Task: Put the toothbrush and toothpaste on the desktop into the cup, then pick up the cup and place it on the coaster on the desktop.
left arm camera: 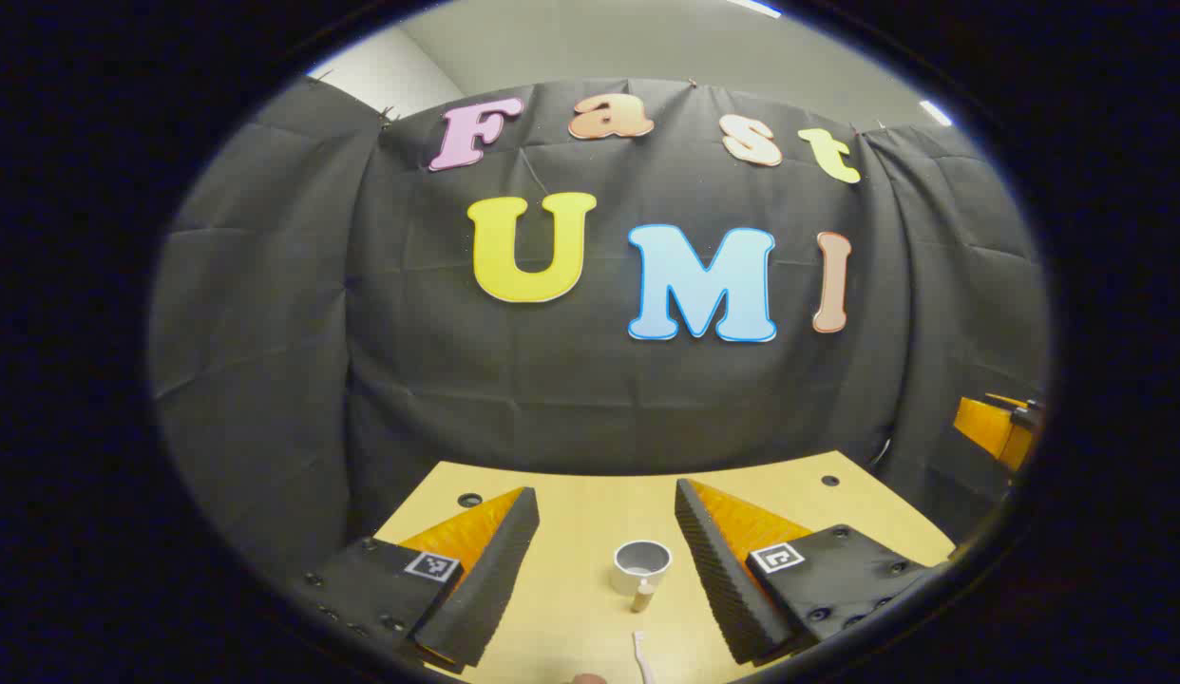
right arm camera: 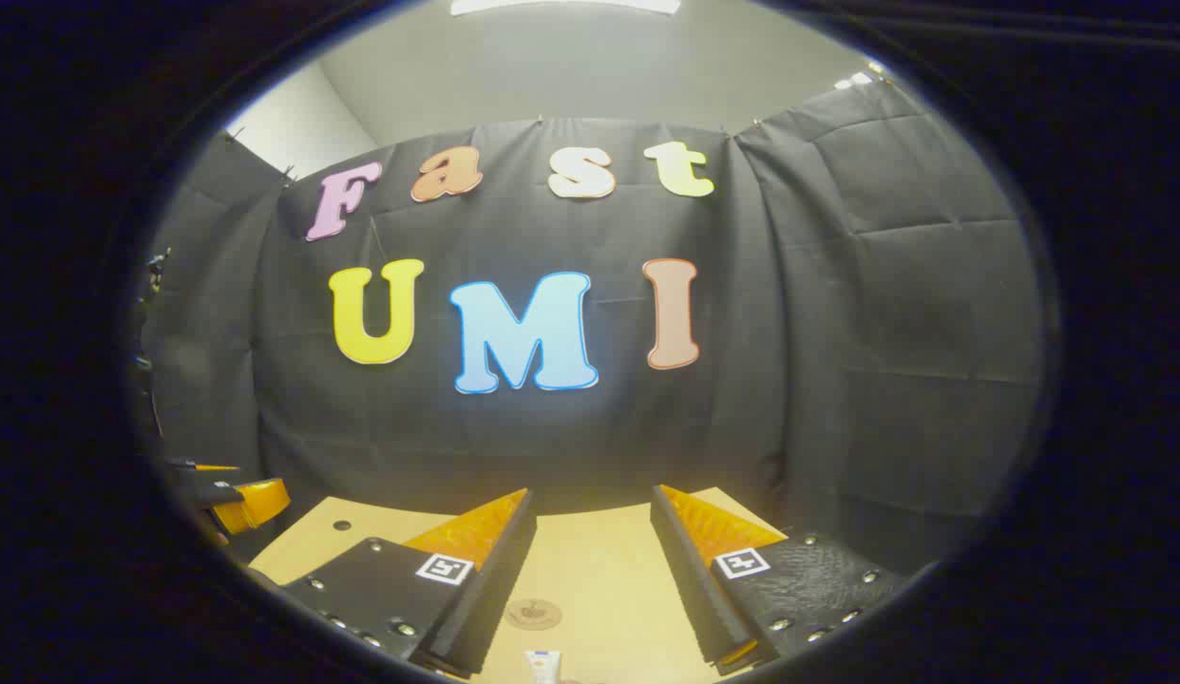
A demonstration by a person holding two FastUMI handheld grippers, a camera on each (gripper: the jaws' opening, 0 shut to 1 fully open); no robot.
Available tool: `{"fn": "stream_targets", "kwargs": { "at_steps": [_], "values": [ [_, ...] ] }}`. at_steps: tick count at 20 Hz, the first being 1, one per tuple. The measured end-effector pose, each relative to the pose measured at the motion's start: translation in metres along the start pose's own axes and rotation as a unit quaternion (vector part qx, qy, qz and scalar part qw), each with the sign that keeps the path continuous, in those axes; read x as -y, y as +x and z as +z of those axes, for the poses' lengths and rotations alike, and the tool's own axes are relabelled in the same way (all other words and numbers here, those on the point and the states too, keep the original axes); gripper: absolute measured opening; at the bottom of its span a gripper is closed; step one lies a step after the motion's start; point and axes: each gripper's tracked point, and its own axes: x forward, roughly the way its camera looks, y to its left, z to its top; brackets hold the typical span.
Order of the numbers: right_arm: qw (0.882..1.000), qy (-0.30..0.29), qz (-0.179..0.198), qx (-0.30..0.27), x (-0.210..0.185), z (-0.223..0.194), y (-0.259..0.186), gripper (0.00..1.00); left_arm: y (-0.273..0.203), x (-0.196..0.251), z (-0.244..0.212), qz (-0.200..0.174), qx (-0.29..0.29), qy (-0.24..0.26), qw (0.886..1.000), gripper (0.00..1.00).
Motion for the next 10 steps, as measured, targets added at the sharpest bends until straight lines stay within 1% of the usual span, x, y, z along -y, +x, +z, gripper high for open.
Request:
{"fn": "stream_targets", "kwargs": {
  "at_steps": [1, 2, 7, 10],
  "values": [
    [1.0, -0.004, 0.006, 0.0, -0.001, -0.001, 0.0, 0.77, -0.001, -0.001, 0.003, 0.003, 0.004, -0.003, 1.0, 0.84],
    [1.0, -0.007, 0.009, 0.004, -0.002, 0.002, 0.001, 0.77, -0.001, -0.002, 0.006, 0.006, 0.006, -0.002, 1.0, 0.95],
    [1.0, -0.005, 0.015, 0.002, -0.001, 0.002, 0.006, 0.78, 0.0, 0.001, 0.006, 0.007, 0.006, 0.003, 1.0, 0.95],
    [1.0, -0.006, 0.021, -0.015, -0.001, -0.005, 0.006, 0.77, -0.001, 0.007, 0.003, 0.0, 0.003, 0.0, 1.0, 0.95]
  ]
}}
